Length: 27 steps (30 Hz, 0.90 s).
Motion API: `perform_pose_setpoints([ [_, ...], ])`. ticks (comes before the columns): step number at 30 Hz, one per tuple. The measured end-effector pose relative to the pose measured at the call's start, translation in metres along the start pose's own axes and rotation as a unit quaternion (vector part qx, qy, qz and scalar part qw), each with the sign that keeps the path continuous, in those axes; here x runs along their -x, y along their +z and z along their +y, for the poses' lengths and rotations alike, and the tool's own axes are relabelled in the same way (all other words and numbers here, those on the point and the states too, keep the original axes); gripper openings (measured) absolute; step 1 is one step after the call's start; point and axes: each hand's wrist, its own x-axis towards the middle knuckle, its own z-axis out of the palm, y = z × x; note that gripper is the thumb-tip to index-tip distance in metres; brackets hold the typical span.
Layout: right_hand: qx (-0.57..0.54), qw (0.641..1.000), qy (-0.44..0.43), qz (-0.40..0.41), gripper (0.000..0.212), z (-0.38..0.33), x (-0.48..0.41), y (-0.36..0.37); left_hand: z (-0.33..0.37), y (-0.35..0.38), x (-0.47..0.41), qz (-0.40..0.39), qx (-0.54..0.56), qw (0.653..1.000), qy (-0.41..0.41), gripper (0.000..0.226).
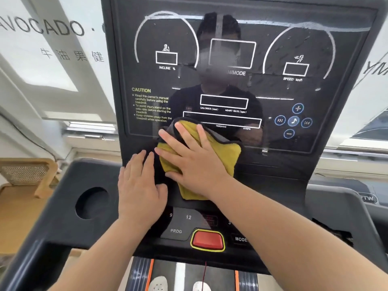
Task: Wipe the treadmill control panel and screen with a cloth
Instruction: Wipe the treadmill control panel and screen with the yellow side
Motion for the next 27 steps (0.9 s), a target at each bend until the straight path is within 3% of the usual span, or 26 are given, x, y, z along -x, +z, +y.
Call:
perform_pose_setpoints([
  [6,0.012,1.0,0.003,0.005,0.067,0.02,0.027,0.006,0.008,-0.005,-0.008,0.016,0.002,0.999,0.036,0.076],
  [14,0.031,0.998,0.053,0.034,0.064,0.085,0.116,0.011,0.069,-0.002,-0.025,0.01,-0.016,0.99,0.142,0.081],
  [20,0.026,0.978,0.206,0.027,0.072,0.114,0.149,0.007,0.114,-0.003,-0.043,0.02,-0.033,0.986,0.164,0.088],
  [27,0.0,0.932,0.355,0.076,0.106,0.172,0.101,-0.037,0.125,-0.008,-0.057,0.037,-0.064,0.982,0.171,0.085],
])
